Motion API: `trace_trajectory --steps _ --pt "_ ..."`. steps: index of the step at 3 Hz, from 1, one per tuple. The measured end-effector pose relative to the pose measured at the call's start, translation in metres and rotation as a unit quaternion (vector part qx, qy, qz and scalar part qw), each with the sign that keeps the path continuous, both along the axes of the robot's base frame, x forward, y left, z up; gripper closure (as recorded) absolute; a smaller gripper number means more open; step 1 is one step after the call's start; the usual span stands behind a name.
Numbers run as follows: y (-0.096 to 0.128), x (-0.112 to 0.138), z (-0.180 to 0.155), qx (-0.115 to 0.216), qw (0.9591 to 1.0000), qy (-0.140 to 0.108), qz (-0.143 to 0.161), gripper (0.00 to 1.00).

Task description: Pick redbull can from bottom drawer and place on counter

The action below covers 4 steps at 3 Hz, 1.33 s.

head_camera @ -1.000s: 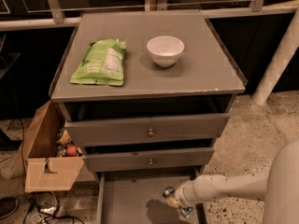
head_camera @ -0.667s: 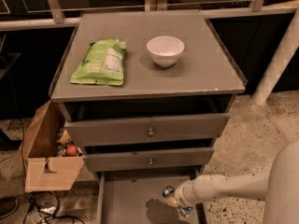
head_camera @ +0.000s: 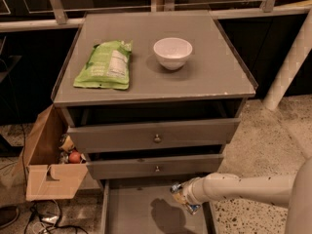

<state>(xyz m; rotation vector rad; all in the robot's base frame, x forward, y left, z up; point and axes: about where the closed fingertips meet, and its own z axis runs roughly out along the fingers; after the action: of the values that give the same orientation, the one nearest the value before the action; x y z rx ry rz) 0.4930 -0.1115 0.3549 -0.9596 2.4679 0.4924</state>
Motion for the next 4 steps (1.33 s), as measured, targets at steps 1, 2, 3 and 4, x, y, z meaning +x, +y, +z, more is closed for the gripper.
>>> trace_trajectory --steps 1,2,3,4 --pt "-0.039 0.016 0.044 -0.026 0.9991 -0.021 -0.027 1.00" --pt "-0.040 0.017 0.048 -0.026 0.9990 -0.023 -0.029 1.00" --pt "-0.045 0.019 0.058 -0.024 0.9987 -0.027 -0.036 1.00" --pt "-0.072 0.018 0.081 -0.036 0.9965 -0.042 -0.062 1.00"
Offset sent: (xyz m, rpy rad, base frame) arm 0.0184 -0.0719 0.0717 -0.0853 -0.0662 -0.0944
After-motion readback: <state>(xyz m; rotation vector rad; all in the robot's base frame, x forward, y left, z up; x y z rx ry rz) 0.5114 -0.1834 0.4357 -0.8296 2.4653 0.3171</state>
